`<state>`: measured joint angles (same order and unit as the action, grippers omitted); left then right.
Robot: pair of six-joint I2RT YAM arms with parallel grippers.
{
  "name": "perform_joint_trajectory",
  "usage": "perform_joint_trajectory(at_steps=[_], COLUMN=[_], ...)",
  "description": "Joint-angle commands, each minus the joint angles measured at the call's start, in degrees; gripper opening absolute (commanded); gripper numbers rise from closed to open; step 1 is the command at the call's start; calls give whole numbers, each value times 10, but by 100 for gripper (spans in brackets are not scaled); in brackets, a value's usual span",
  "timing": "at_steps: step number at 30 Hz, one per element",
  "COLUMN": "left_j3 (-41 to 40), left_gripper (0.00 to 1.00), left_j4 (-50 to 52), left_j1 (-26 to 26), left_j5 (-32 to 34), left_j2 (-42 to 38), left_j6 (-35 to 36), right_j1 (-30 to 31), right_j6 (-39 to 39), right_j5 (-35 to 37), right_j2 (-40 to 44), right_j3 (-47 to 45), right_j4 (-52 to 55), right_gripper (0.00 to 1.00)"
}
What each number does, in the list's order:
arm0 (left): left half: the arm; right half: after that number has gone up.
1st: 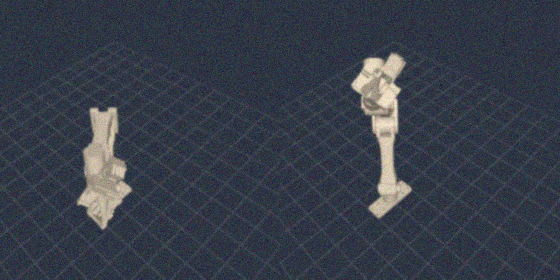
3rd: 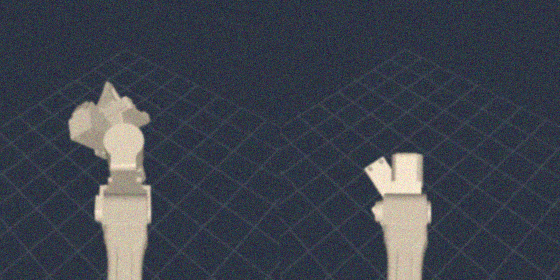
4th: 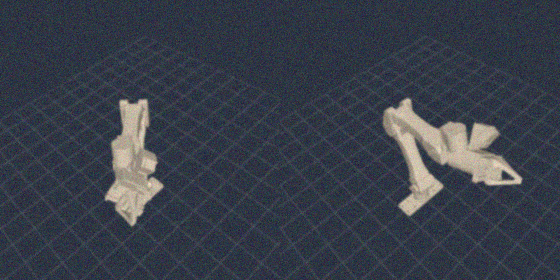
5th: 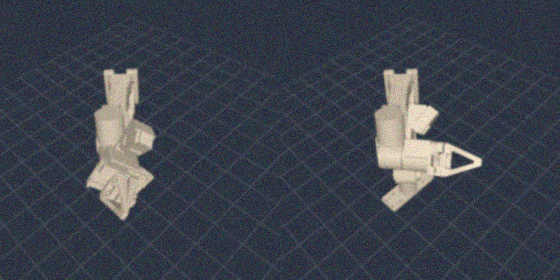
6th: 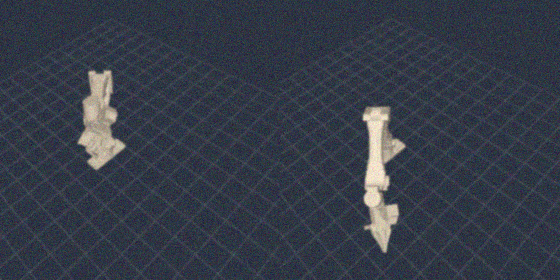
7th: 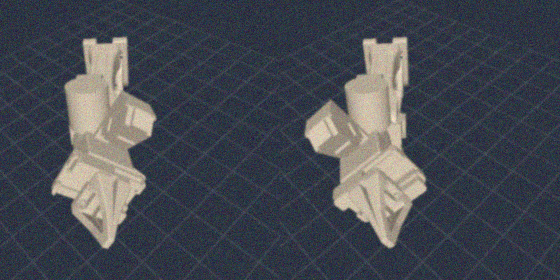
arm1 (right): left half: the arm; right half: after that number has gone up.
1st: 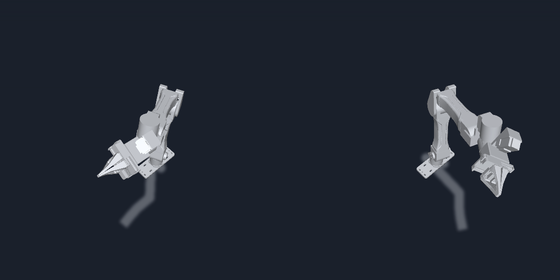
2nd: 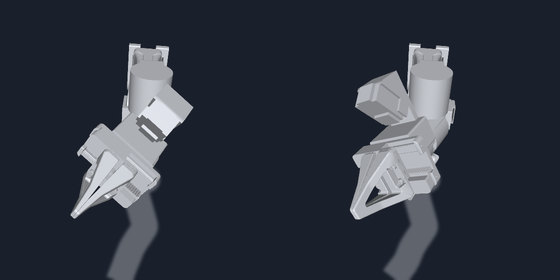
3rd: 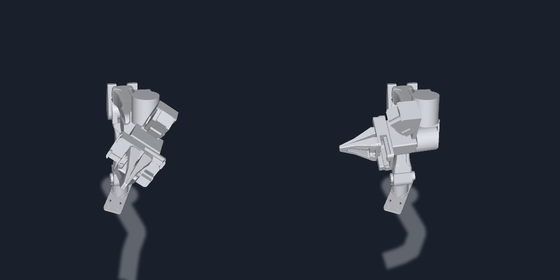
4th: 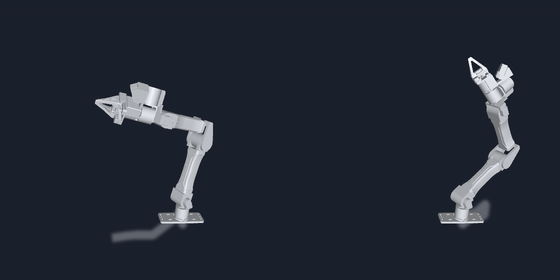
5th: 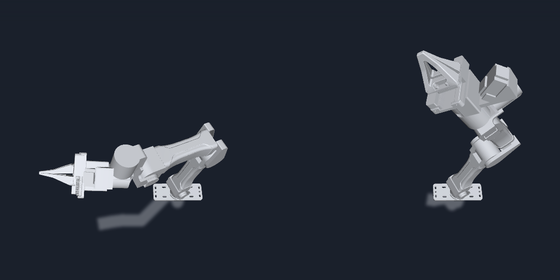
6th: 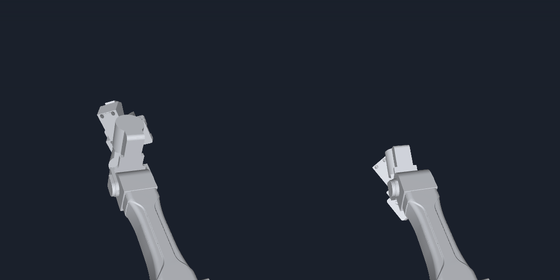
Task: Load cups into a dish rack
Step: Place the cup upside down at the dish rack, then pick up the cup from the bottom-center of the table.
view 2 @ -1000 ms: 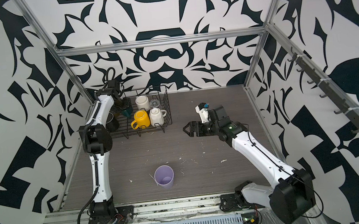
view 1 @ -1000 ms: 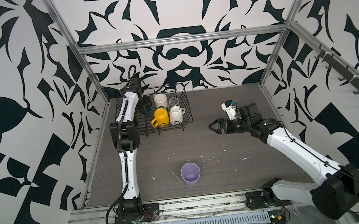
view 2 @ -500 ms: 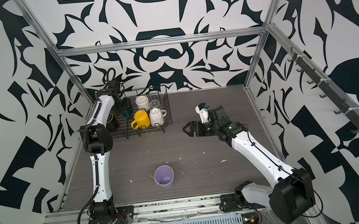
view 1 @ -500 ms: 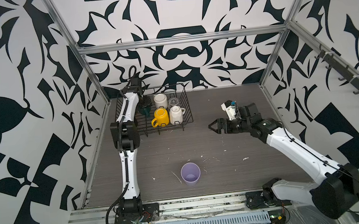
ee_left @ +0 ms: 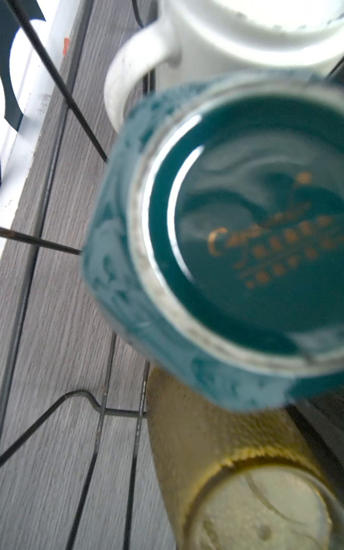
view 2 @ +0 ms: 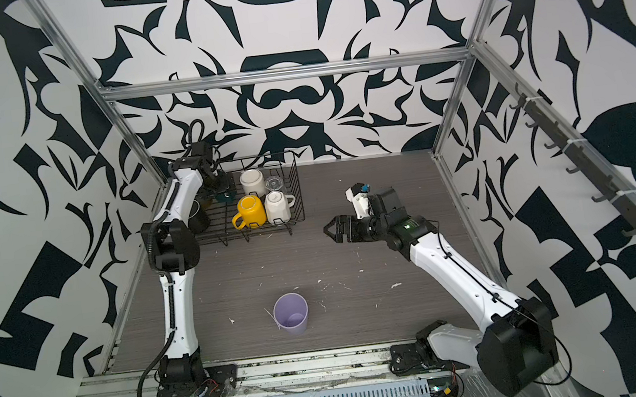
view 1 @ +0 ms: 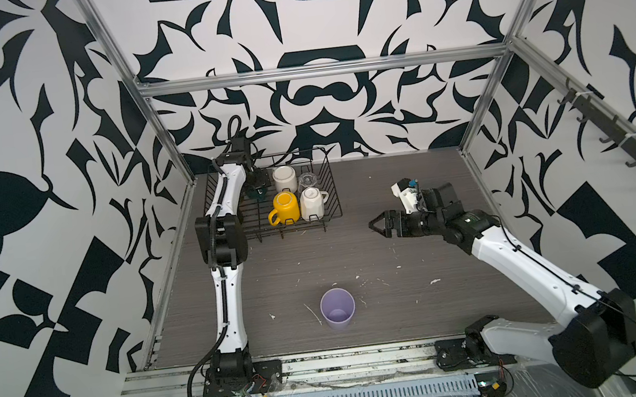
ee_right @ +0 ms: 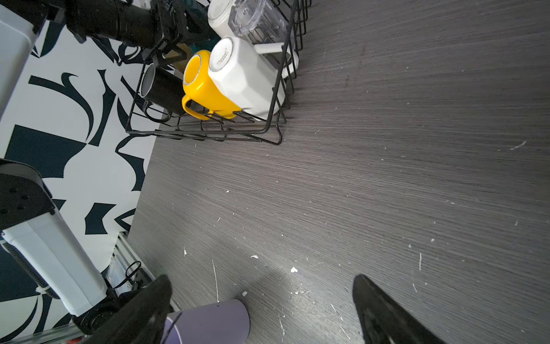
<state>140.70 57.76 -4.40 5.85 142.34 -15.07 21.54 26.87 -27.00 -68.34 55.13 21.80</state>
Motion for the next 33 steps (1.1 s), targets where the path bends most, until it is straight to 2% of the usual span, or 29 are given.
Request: perform_joint_trajectory(at_steps=[1,8,19,28,33], left_j3=[-13,-77,-201,-457,-565], left_gripper=[98,100,100,100,99], left_j4=[9,-40,-108,-316,-386], left_j1=[3,3,-16,-19,-18], left_j5=[-13,-27,-34,-57,-56], left_j2=[-36,-118,-315,-549,-648], left_j6=[-9,-20,-16,-33,-36], right_j1=[-2,22,194,310,367], right_j6=[1,-39,-107,-90,-71], right_j5=[-3,34,138,173,186], right_j2=[-2,-20,-39,-54,-80], right_j3=[5,41,100,99,99], right_j4=[-11,54,177,210,205], right_gripper=[96,92,85,78,76])
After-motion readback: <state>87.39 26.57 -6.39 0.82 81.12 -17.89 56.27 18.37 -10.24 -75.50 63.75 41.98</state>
